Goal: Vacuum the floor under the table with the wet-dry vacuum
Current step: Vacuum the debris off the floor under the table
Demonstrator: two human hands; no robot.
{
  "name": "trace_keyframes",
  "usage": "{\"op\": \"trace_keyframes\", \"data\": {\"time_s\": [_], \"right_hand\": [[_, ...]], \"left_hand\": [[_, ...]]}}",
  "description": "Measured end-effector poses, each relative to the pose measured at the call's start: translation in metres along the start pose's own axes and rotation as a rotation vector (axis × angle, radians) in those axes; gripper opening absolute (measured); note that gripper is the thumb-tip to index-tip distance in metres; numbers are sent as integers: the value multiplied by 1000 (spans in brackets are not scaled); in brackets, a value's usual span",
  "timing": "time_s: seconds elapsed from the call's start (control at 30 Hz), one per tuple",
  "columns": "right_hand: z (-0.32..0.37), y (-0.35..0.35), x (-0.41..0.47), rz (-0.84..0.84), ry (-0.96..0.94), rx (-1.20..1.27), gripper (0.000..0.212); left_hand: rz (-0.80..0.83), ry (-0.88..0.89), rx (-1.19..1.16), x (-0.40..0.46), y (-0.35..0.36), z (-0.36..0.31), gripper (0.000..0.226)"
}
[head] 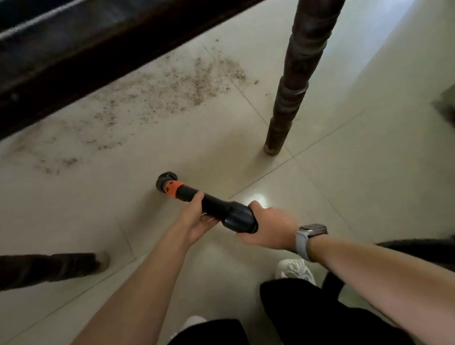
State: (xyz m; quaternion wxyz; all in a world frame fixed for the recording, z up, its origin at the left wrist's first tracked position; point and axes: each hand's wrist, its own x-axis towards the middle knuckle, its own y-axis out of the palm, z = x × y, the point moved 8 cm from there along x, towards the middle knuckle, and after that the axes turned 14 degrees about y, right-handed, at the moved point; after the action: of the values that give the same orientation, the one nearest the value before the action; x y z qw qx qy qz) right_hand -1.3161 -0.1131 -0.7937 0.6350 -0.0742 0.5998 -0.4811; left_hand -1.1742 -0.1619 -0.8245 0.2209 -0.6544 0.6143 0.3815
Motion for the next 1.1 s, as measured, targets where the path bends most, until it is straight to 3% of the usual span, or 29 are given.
{"op": "trace_keyframes", "data": {"time_s": [0.53,0.83,1.0,1.1], "right_hand": [[38,-82,-326,-10,-136,-146,51],[79,-42,-448,231,-200,-220,53],[132,-16,-494,327,-202,-232,55],[176,-2,-515,324,-198,-255,58]], "left_hand": [[-45,-145,-133,-334,-31,-41,41],[-212,-129,-217,-481,-120,-18,33],[-277,-63,-293,-528,-184,-25,27],[-266,-28,-287,-541,-228,-45,35]]}}
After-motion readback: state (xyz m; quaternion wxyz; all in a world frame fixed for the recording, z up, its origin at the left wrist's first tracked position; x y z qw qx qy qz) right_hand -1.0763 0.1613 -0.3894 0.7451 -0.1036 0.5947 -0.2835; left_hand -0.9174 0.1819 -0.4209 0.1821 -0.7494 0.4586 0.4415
